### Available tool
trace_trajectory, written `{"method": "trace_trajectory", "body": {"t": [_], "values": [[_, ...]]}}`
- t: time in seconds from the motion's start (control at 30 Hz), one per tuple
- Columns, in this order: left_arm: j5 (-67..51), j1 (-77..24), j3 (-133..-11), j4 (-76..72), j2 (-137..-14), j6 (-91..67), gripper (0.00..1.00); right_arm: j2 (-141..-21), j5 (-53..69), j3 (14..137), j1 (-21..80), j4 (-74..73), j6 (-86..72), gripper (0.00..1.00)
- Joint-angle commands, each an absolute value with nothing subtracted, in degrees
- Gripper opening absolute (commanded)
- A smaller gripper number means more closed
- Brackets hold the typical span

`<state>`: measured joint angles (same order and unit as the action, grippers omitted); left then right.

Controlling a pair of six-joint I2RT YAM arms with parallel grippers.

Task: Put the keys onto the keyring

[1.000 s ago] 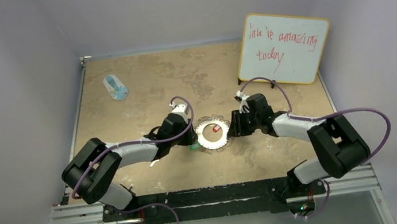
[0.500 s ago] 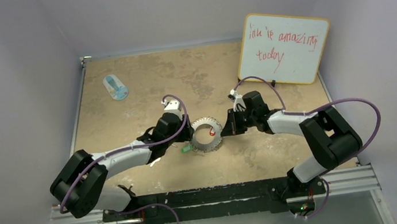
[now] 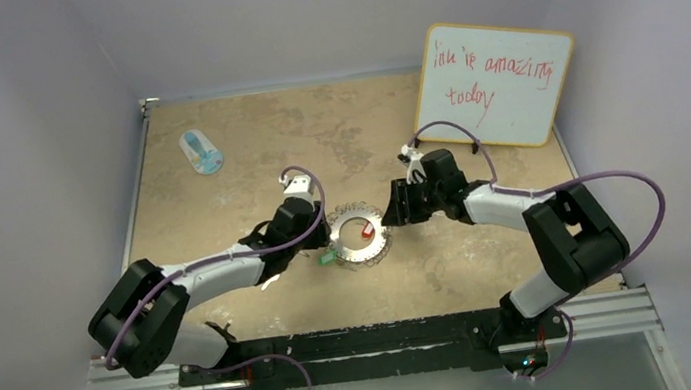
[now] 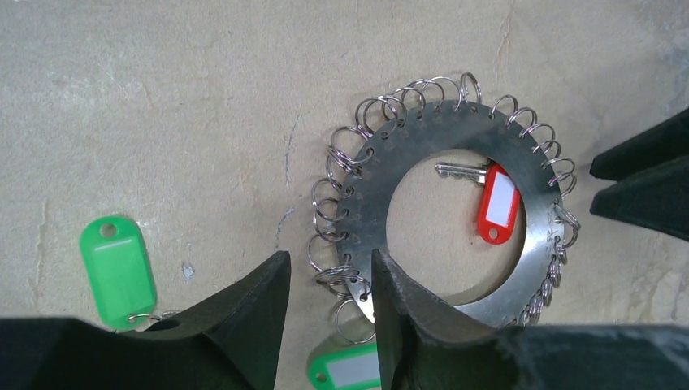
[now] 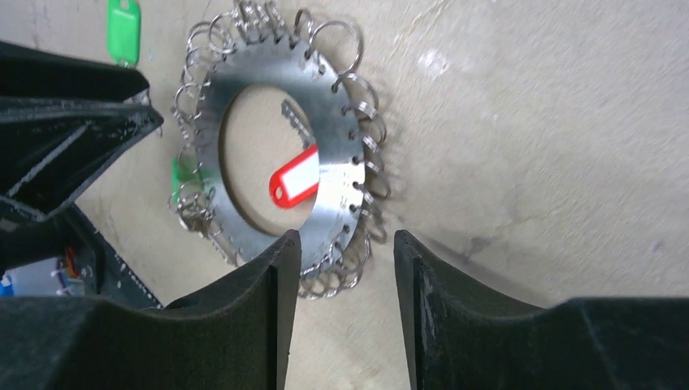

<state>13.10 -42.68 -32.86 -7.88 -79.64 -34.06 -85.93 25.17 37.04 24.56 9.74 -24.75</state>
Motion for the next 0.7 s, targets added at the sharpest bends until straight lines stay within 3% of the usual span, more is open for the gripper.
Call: {"method": "trace_trajectory", "body": {"t": [0.0, 0.27, 0.5, 0.6, 0.67], "values": [[11.7, -42.8, -33.4, -8.9, -81.4, -35.0, 0.37, -90.0, 23.7, 40.9, 24.3, 10.1, -22.3, 0.49], [10.7, -42.8, -36.1, -10.3, -87.9, -33.5, 0.27, -94.1, 33.3, 38.3, 25.5, 14.1, -22.1, 0.37], [14.6, -42.7, -44.2, -5.4, -93.4, -28.6, 0.22, -91.0, 35.6, 33.2, 27.7, 15.0, -23.3, 0.12], [17.4, -42.8, -46.0, -3.5, -93.2, -26.8, 0.22, -88.0, 33.4, 31.8, 27.9, 13.4, -23.3, 0.13], [18.9, -42.8, -46.4, -2.8, -92.7, -25.9, 0.24, -85.6, 31.7, 31.6, 27.8, 12.4, -23.0, 0.22]]}}
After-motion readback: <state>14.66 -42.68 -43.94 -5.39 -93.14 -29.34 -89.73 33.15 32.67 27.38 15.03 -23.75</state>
